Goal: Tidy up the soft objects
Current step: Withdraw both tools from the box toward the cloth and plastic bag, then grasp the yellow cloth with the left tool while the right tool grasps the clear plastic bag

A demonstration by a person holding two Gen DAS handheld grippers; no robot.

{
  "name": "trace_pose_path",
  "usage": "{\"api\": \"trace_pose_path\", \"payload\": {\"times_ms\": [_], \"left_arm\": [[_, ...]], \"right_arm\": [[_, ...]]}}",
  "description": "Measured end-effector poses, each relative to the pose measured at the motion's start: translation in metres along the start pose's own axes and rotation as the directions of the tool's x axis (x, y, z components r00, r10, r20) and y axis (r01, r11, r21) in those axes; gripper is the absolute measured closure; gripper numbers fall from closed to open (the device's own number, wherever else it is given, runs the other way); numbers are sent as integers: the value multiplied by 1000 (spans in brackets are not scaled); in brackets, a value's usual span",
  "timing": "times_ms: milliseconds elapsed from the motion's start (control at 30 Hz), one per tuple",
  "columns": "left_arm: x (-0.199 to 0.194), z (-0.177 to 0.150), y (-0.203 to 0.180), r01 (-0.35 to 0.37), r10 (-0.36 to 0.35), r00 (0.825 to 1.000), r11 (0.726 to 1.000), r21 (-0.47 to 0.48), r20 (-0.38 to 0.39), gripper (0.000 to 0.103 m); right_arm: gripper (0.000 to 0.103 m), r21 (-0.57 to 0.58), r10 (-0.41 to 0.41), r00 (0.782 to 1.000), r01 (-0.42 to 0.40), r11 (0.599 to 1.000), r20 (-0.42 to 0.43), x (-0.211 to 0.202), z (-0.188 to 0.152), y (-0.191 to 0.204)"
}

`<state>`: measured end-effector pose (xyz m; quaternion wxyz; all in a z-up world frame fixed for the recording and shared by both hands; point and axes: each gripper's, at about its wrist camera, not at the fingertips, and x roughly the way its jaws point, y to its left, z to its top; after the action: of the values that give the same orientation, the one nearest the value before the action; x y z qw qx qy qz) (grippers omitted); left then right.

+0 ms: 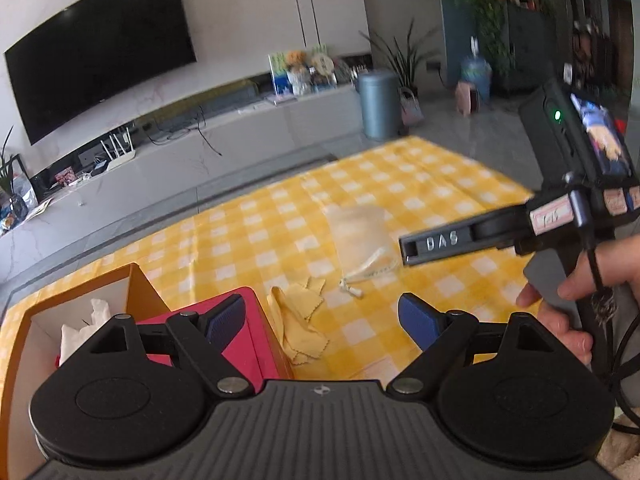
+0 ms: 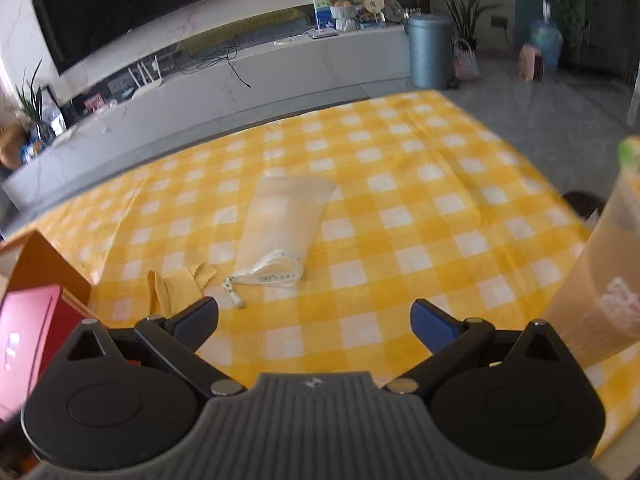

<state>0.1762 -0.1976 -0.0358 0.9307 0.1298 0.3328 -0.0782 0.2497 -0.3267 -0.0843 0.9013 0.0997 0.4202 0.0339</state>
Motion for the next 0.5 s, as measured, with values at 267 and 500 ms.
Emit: {"api": "trace_pose_path", "payload": {"times_ms": [267,500], "left_arm": [[37,28,5,100,-74,979,987,127,-189,2],[91,58,33,196,-162,928,978,71,-336,2]], "right_arm": [[3,24,20,999,-21,999,28,25,19,14],[3,-12,-27,999,27,1000,-28,49,25,26]]}}
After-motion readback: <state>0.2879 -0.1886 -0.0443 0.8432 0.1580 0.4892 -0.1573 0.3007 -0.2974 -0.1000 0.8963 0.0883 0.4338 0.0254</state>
